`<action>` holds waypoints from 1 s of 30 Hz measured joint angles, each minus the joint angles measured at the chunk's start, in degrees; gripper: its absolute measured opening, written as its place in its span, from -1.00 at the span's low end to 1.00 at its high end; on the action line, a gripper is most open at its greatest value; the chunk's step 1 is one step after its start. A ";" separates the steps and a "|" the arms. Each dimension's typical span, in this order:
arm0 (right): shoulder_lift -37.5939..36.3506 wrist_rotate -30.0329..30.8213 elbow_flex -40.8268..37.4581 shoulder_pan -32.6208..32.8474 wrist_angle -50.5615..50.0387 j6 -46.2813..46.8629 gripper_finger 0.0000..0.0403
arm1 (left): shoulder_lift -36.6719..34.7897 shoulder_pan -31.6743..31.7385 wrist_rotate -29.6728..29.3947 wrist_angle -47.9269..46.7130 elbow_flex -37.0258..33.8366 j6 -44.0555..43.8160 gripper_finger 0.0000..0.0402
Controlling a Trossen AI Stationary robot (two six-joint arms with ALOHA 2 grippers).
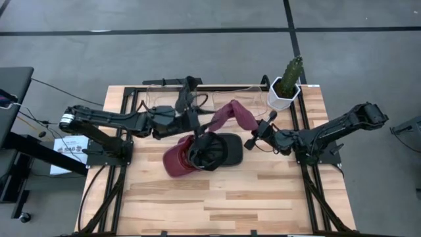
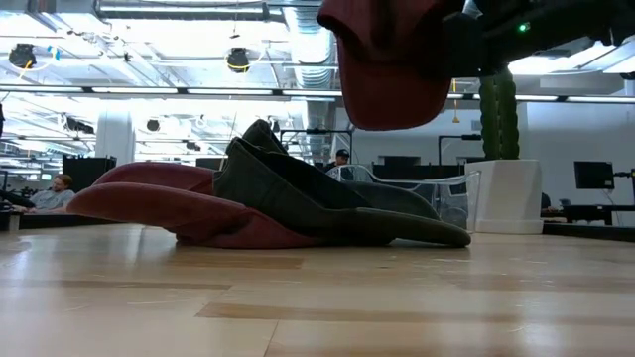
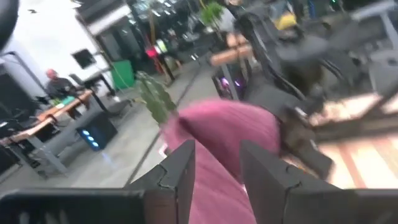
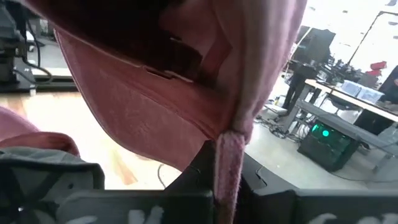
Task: Pick & Place hat
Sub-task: Put the red cap into the right transparent bin
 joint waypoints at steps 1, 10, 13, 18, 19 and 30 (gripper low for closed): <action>-0.23 0.02 0.00 0.04 0.04 0.26 -1.00 | -0.18 -0.55 -0.02 -2.45 0.00 -0.04 -0.39; -2.74 -0.03 -0.02 3.59 0.47 0.50 -1.00 | -0.65 -6.16 -7.79 -14.70 -3.76 -10.42 -0.39; -3.24 -0.03 -0.02 5.11 1.38 0.30 -1.00 | -0.65 -8.28 -12.52 -14.22 -6.52 -12.32 -0.41; -3.22 -0.27 -0.02 7.47 5.27 -2.05 -1.00 | -0.65 -9.52 -13.48 -5.63 -12.56 -15.41 -0.42; -3.22 -0.29 -0.02 7.87 5.60 -2.13 -1.00 | -0.63 -9.54 -13.11 -3.25 -13.81 -15.39 -0.42; -3.03 -0.48 -0.02 9.97 8.29 -3.56 -1.00 | -0.59 -6.05 -4.98 16.32 -22.96 -15.13 -0.42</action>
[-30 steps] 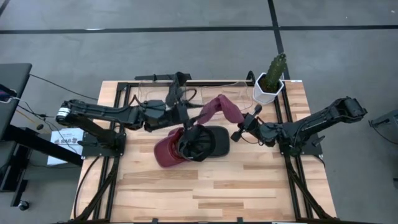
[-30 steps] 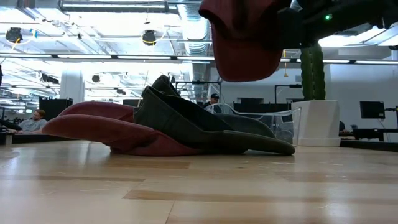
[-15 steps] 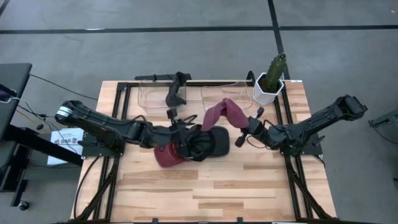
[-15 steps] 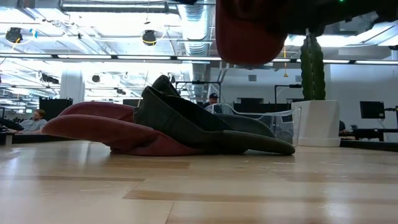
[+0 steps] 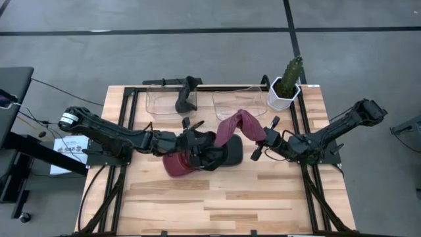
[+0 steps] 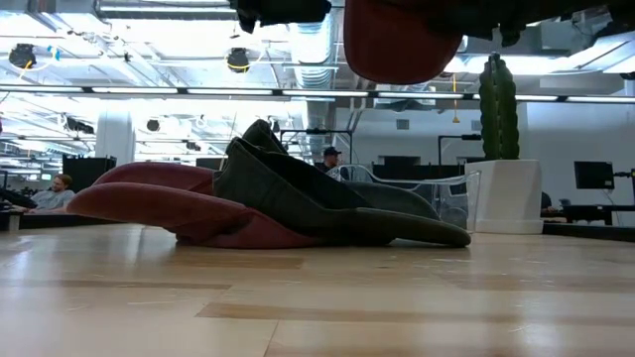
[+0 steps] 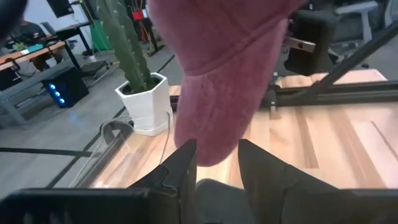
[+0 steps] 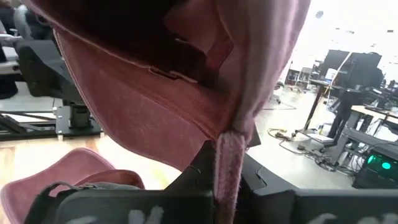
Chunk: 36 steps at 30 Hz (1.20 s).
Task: Pick & Place hat
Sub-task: Put the red cap into the right transparent bin
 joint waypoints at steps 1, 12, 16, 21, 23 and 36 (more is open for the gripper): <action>0.00 0.02 0.00 -0.12 0.08 0.00 -1.00 | 0.00 0.56 0.52 0.09 -0.23 0.00 -0.42; 0.46 -2.24 0.00 -2.03 0.31 0.34 -1.00 | 2.53 2.61 6.75 4.15 -0.80 0.20 -0.42; 0.46 -3.39 0.00 -2.45 0.28 0.46 -1.00 | 4.35 3.47 6.90 5.43 -0.80 0.27 -0.42; 0.44 -3.11 0.00 -2.13 0.28 0.61 -1.00 | 4.90 4.88 6.52 7.64 -0.82 0.27 -0.42; 0.44 -3.03 0.00 -1.93 0.32 0.63 -1.00 | 4.90 5.41 6.55 8.28 -0.82 0.54 -0.42; 0.42 -5.40 0.00 -1.69 0.14 0.57 -0.93 | 4.87 7.60 5.27 9.49 -0.82 -4.01 -0.80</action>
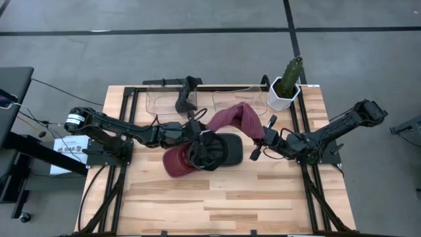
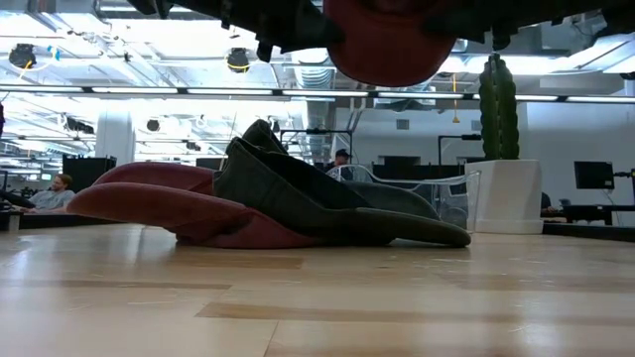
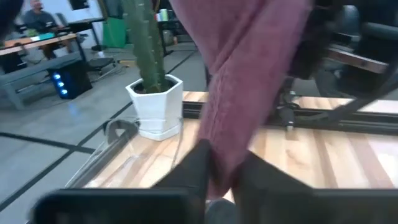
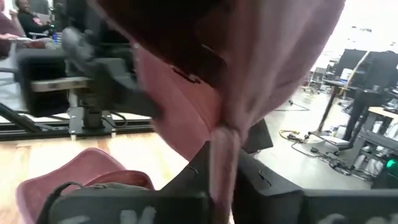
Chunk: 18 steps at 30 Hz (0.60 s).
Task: Pick & Place hat
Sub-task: Put the red cap into the right transparent bin
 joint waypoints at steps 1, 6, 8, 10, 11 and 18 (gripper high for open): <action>0.00 -0.24 0.00 0.02 0.02 0.04 -0.90 | -0.02 0.07 -0.59 0.00 0.00 -0.13 -0.88; 0.04 -1.76 0.00 0.06 -0.18 -0.02 -0.72 | 0.00 -0.09 -3.58 0.09 -0.11 0.01 -0.93; 0.07 -1.80 0.02 0.09 -0.82 -0.39 -0.63 | 0.00 -0.06 -4.81 -0.11 -0.20 0.91 -0.94; 0.07 -1.33 0.02 0.02 -1.27 -0.52 -0.53 | 0.00 -0.08 -7.30 -0.90 -0.24 1.43 -0.94; 0.07 -1.23 0.00 0.02 -1.56 -0.54 -0.48 | 0.00 -0.14 -8.55 -1.38 -0.26 1.60 -0.94; 0.03 5.11 0.02 -0.39 -3.32 -0.59 -0.10 | -0.82 -0.23 -16.57 -6.12 -0.31 5.66 -0.94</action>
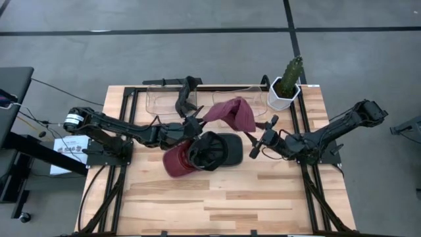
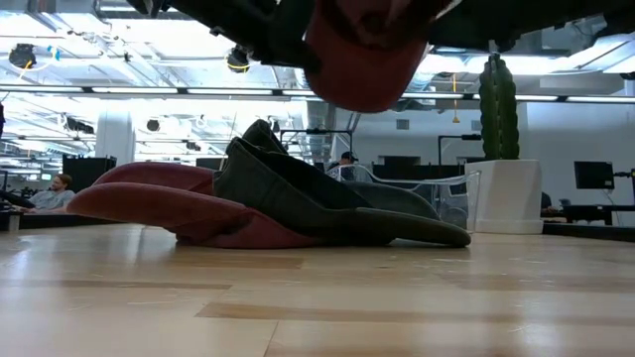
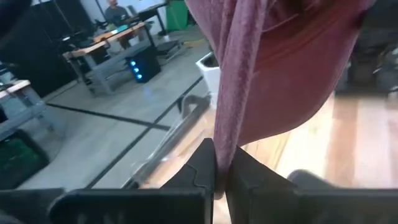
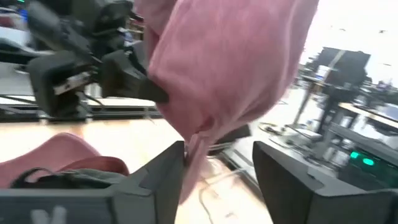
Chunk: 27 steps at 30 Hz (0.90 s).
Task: Pick & Place hat
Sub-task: Put the red cap into the right transparent bin
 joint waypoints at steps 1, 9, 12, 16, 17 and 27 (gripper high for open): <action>-0.01 1.21 0.01 0.01 -0.13 0.00 -0.06 | -0.05 0.02 -0.28 -0.50 0.00 0.21 -0.94; -0.01 5.19 -0.02 0.00 -0.58 -1.02 0.05 | -0.38 -0.31 -5.48 -10.10 0.00 -0.06 -0.94; -0.02 5.17 -0.01 0.10 -0.73 -1.23 0.03 | -0.38 -0.81 -9.80 -11.14 0.00 -0.31 -0.94; -0.06 5.10 -0.01 0.53 -1.44 -1.53 -0.01 | -0.38 -1.50 -13.80 -11.86 0.00 -0.26 -0.94; -0.06 5.08 -0.02 0.55 -1.73 -1.57 -0.02 | -0.38 -1.70 -14.72 -12.06 0.00 -0.26 -0.94; -0.08 5.06 -0.02 0.52 -2.34 -1.10 -0.05 | -0.40 -3.33 -21.31 -12.82 -1.04 -0.42 -0.94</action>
